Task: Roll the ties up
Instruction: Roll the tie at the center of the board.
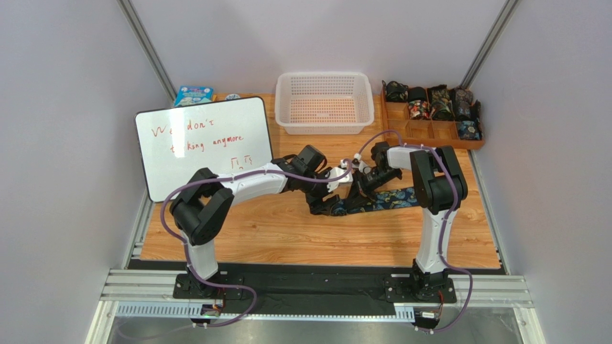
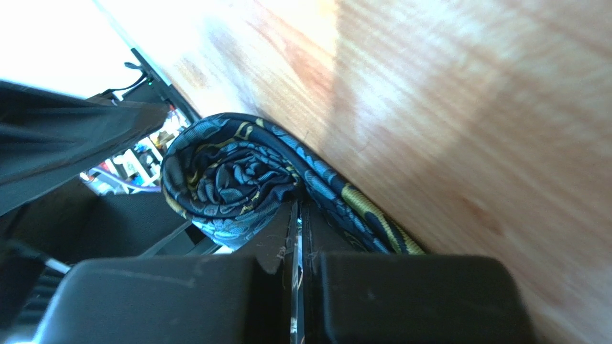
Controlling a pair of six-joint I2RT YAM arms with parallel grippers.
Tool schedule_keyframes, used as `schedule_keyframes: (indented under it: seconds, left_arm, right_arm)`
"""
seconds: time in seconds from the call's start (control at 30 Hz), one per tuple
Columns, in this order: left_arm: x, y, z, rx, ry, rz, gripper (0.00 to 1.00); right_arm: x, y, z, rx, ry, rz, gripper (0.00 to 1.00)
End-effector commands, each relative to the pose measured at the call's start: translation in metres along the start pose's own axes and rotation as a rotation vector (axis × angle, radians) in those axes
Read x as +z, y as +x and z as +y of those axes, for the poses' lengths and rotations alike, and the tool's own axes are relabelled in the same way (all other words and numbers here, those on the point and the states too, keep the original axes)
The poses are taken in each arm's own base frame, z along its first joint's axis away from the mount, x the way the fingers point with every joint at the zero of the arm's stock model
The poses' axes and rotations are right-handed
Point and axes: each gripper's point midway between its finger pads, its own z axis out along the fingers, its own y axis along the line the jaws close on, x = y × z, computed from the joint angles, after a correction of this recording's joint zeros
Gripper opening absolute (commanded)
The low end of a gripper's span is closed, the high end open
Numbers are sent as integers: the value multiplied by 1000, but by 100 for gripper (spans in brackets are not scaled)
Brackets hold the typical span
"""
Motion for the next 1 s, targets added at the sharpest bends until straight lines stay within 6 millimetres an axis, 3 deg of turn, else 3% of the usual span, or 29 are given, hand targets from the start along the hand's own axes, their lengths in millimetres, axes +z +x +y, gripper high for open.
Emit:
schedule_keyframes:
  seconds: [0.0, 0.03, 0.2, 0.23, 0.43, 0.6, 0.8, 0.9, 0.97]
  left_arm:
    - [-11, -39, -7, 33, -12, -192, 79]
    - [-8, -32, -9, 29, -10, -198, 80]
    - [2, -42, -3, 88, -31, -300, 80]
    - [5, -36, -4, 88, -32, -302, 81]
    - [19, -50, 17, 110, -120, -377, 81]
    - [41, -42, 22, 125, -126, -349, 74]
    - [49, -30, 18, 147, -122, -291, 45]
    - [48, -22, 16, 127, -120, -229, 27]
    - [45, -8, 17, 97, -130, -155, 18]
  right_arm:
    - [4, -11, -42, 30, 184, -25, 0]
    - [4, -10, -44, 35, 189, -23, 0]
    - [5, -11, -55, 61, 238, -14, 0]
    - [5, -11, -55, 62, 238, -14, 0]
    - [9, -10, -60, 74, 254, 7, 0]
    - [14, -9, -58, 76, 243, 20, 0]
    - [15, -11, -52, 73, 220, 14, 0]
    - [14, -11, -38, 65, 157, 22, 0]
    - [3, -12, -24, 59, 122, 15, 0]
